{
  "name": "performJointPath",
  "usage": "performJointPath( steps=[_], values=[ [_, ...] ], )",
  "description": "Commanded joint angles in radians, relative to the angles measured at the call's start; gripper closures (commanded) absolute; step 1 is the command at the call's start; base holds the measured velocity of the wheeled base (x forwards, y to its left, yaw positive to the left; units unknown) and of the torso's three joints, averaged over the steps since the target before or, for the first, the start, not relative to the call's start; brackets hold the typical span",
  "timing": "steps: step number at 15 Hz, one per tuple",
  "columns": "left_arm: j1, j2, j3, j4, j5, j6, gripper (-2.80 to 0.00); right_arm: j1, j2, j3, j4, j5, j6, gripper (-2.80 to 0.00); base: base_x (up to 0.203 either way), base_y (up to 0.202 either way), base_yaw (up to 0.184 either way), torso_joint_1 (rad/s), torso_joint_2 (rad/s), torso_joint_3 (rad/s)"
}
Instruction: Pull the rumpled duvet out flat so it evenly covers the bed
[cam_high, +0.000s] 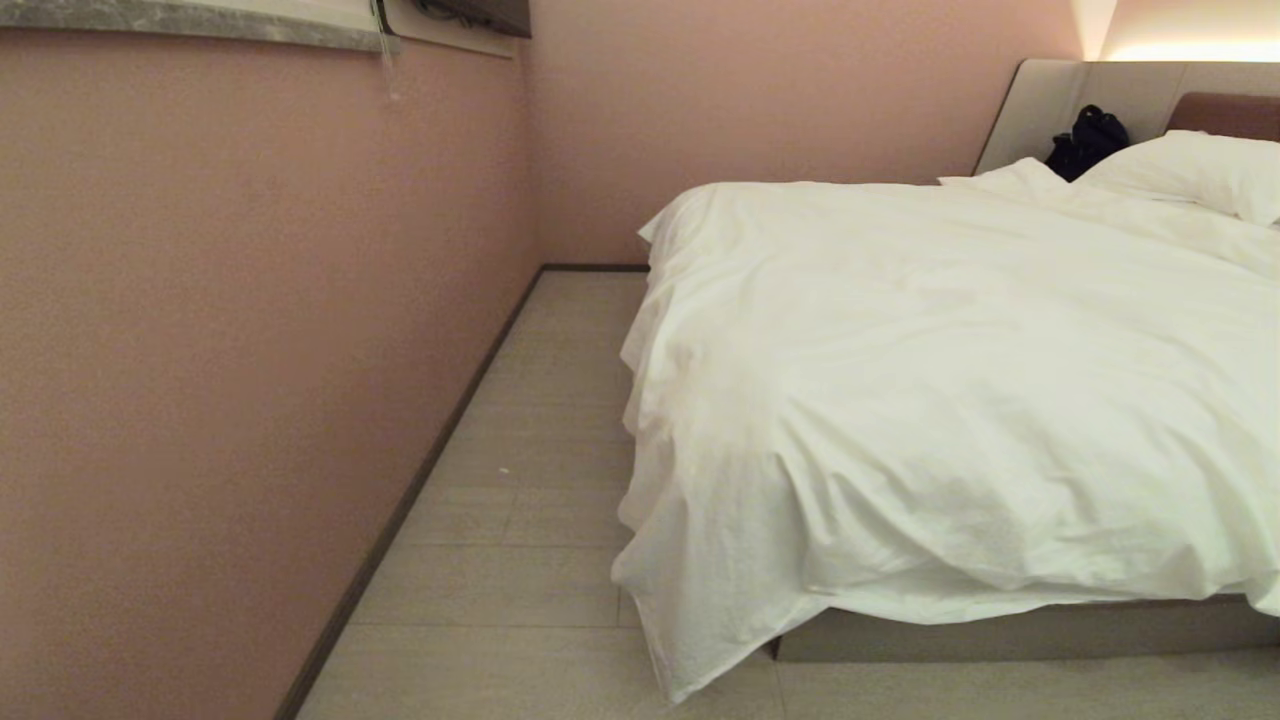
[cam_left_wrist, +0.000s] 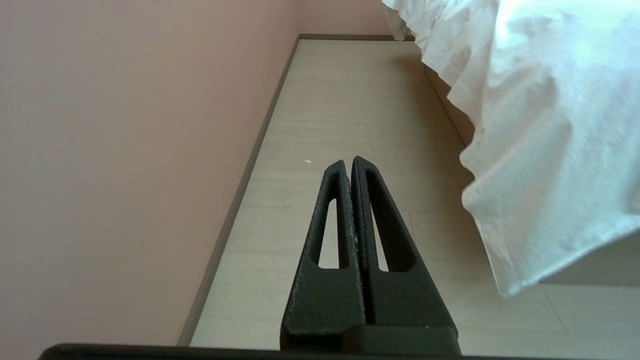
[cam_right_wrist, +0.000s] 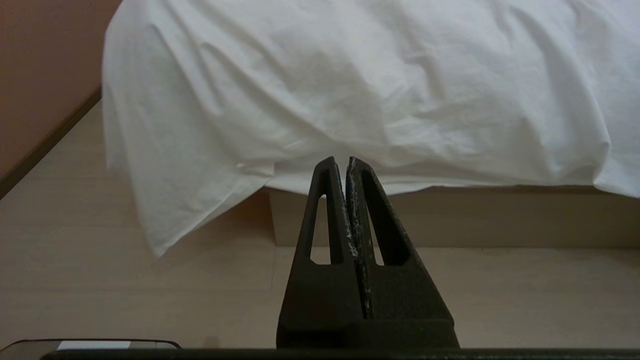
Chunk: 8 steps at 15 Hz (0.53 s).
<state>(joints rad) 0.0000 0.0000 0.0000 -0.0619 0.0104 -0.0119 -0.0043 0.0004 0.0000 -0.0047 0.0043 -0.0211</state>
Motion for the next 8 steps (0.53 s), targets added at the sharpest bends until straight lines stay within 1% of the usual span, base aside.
performJointPath(
  steps=[1, 8],
  values=[
    [0.000, 0.000, 0.000, -0.001, 0.000, 0.000, 0.00, 0.000, 0.000, 0.000, 0.000, 0.000, 0.000, 0.00, -0.196, 0.000, -0.001, 0.007, 0.01, 0.002],
    [0.000, 0.000, 0.000, -0.001, 0.000, -0.006, 0.00, 0.000, 0.000, 0.000, 0.000, 0.000, 0.000, 0.00, -0.189, 0.000, 0.001, 0.000, 0.00, 0.001]
  ],
)
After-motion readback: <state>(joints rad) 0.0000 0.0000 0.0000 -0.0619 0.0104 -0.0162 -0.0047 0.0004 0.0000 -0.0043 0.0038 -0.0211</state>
